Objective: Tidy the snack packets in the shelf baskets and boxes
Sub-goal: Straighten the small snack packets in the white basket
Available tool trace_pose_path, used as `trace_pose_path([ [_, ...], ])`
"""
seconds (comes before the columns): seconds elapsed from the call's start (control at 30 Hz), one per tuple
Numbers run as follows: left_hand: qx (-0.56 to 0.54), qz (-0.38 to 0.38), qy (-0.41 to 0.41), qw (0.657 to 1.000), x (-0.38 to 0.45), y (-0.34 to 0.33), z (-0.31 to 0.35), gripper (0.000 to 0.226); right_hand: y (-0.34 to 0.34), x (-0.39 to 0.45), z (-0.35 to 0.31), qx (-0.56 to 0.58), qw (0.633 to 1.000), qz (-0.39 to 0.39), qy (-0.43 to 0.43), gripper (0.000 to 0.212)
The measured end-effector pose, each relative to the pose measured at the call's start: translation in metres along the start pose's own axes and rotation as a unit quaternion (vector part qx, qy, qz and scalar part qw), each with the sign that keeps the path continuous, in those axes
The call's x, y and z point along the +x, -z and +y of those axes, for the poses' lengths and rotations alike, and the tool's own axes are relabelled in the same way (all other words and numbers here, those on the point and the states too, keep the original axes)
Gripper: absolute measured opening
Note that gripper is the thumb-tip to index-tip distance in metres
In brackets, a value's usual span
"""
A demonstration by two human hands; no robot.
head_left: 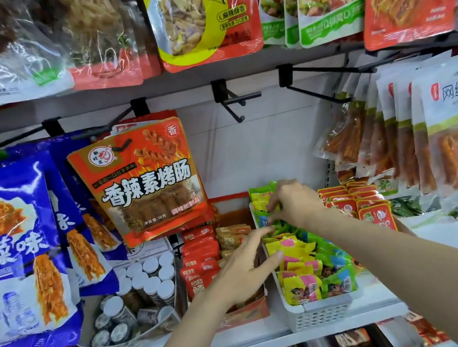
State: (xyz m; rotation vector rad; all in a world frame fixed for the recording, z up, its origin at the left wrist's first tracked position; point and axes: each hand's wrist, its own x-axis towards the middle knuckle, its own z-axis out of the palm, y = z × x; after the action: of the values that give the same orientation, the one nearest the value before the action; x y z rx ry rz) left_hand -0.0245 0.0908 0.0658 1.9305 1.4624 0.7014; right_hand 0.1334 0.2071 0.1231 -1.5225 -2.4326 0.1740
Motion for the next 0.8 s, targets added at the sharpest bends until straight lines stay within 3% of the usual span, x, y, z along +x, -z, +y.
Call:
trace_pose_path([
  [0.13, -0.007, 0.014, 0.019, 1.0, 0.001, -0.004, 0.004, 0.071, 0.006, -0.008, 0.002, 0.038, 0.999, 0.026, 0.002, 0.016],
  [0.23, -0.013, 0.016, 0.039, 0.999, 0.003, -0.009, 0.005, 0.076, 0.04, -0.016, 0.014, 0.207, 0.973, 0.097, 0.003, 0.008],
  [0.3, -0.038, 0.04, 0.064, 0.996, 0.007, -0.012, 0.01, 0.062, 0.069, -0.025, 0.022, 0.261, 0.959, 0.109, 0.007, 0.008],
  [0.4, -0.111, 0.076, 0.107, 0.985, 0.014, -0.01, 0.027, 0.045, 0.102, -0.042, 0.027, 0.319, 0.937, 0.144, -0.006, 0.006],
  [0.57, -0.305, 0.167, 0.088, 0.934, -0.004, -0.002, 0.076, 0.063, 0.137, -0.064, 0.023, 0.423, 0.892, 0.15, -0.053, 0.007],
  [0.7, -0.41, 0.18, 0.046, 0.893, -0.033, -0.004, 0.104, 0.024, 0.153, -0.077, 0.019, 0.503, 0.851, 0.123, -0.086, 0.009],
  [0.8, -0.479, 0.195, 0.047, 0.855, -0.045, -0.004, 0.116, 0.005, 0.162, -0.082, 0.017, 0.521, 0.841, 0.107, -0.1, 0.003],
])
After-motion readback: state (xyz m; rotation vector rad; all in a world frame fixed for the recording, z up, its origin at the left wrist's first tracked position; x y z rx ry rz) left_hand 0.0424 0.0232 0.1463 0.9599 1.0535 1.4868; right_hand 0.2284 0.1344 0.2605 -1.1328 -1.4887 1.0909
